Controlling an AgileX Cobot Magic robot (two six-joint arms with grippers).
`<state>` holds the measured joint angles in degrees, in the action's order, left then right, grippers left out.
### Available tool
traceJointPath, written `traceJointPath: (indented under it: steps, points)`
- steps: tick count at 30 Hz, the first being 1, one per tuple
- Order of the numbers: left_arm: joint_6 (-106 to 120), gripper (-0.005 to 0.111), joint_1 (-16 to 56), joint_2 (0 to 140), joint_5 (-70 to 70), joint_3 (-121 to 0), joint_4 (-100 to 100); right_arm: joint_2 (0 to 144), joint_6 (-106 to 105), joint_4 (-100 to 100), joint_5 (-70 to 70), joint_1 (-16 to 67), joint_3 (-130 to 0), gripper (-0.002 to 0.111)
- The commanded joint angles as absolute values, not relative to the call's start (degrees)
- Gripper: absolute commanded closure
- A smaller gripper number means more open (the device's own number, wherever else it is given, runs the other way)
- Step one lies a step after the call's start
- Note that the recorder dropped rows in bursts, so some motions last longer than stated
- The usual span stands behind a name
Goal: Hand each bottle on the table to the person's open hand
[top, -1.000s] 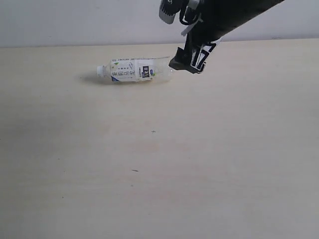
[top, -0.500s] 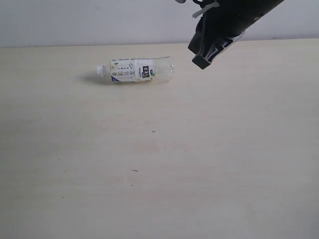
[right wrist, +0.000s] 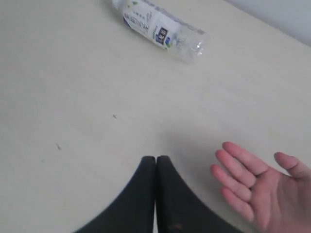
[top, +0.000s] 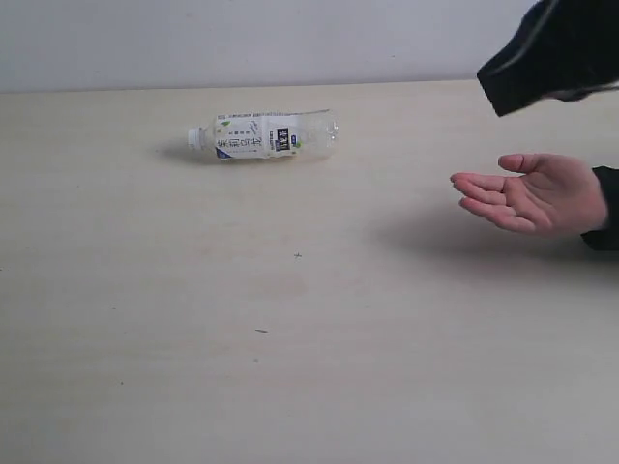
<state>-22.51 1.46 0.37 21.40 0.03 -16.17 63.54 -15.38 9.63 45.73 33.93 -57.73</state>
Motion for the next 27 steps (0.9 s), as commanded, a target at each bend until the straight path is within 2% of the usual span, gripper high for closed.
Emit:
traceJointPath:
  steps: [1, 4, 8, 12, 27]
  points:
    - [-22.7, 0.107, 1.8, 0.0, 21.3, 0.0, -16.2, 46.5, -14.4, 17.0, 33.2, 34.0, -40.9, 0.108]
    - [-22.7, 0.107, 1.8, 0.0, 21.3, 0.0, -16.2, 32.8, -7.1, 18.4, 37.1, 34.0, -31.8, 0.108]
    - [-22.7, 0.107, 1.8, 0.0, 21.3, 0.0, -16.2, 21.6, -5.8, 18.5, 49.0, 34.0, -30.8, 0.108]
    - [-22.7, 0.107, 1.8, 0.0, 21.3, 0.0, -16.2, 14.9, -5.8, 18.5, 50.6, 34.0, -30.8, 0.108]
    - [-22.7, 0.107, 1.8, 0.0, 21.3, 0.0, -16.2, 12.0, -5.8, 18.5, 50.6, 34.0, -30.8, 0.108]
